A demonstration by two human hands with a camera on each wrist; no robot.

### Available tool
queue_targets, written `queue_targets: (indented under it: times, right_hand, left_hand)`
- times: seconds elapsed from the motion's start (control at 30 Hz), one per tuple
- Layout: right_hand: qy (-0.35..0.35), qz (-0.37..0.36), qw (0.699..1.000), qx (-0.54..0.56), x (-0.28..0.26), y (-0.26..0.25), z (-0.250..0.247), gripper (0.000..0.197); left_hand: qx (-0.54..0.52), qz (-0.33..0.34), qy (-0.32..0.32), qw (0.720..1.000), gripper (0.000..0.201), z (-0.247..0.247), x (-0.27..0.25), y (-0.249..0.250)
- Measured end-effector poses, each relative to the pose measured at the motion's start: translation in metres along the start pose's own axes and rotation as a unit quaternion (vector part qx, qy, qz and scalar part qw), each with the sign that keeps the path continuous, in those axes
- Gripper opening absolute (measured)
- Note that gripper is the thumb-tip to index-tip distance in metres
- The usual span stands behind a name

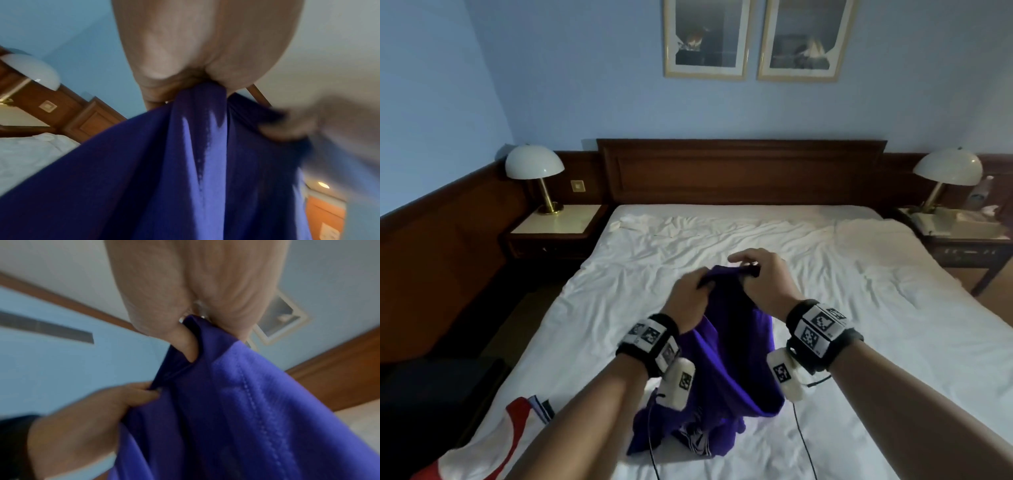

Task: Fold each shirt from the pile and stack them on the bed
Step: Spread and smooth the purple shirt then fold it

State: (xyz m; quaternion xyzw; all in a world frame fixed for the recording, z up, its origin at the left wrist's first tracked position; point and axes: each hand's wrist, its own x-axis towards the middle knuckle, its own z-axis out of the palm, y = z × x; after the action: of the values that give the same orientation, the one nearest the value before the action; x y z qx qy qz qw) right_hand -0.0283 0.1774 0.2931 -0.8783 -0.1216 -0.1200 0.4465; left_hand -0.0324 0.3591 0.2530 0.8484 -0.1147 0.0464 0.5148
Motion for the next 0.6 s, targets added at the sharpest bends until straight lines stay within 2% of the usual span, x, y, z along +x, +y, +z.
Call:
queue_targets:
  times: [0.07,0.17,0.27,0.33,0.4,0.47,0.53,0.6]
  right_hand:
    - [-0.007,-0.004,0.999,-0.041,-0.004,0.011,-0.015,0.042]
    - [0.002,0.027,0.998,-0.059,-0.009,0.028,-0.028,0.024]
    - [0.070,0.068,0.994,-0.052,-0.002,0.037,-0.039,0.027]
    - [0.107,0.123,0.987,0.001,0.005,0.041,-0.053,0.034]
    - [0.119,0.168,0.979,-0.005,0.012,0.051,-0.068,0.033]
    - [0.123,0.203,0.971,-0.041,0.016,0.066,-0.084,0.029]
    - [0.140,0.247,0.958,-0.039,0.020,0.080,-0.099,0.025]
    - [0.168,0.290,0.942,-0.027,0.023,0.092,-0.113,0.022]
  left_hand:
    - [0.010,0.015,0.035,0.999,0.014,-0.022,0.009,0.001]
    - [0.077,0.044,0.009,0.996,0.020,-0.043,0.023,0.010]
    - [0.082,0.069,-0.026,0.994,0.023,-0.055,0.035,0.022]
    - [0.139,0.060,-0.037,0.988,0.030,-0.069,0.040,0.021]
    - [0.269,0.011,-0.011,0.963,0.039,-0.091,0.047,0.009]
    - [0.402,-0.074,0.048,0.911,0.018,-0.121,0.054,-0.013]
    - [0.459,-0.185,0.115,0.861,0.018,-0.151,0.056,-0.035]
    - [0.442,-0.268,0.158,0.841,0.022,-0.175,0.055,-0.058]
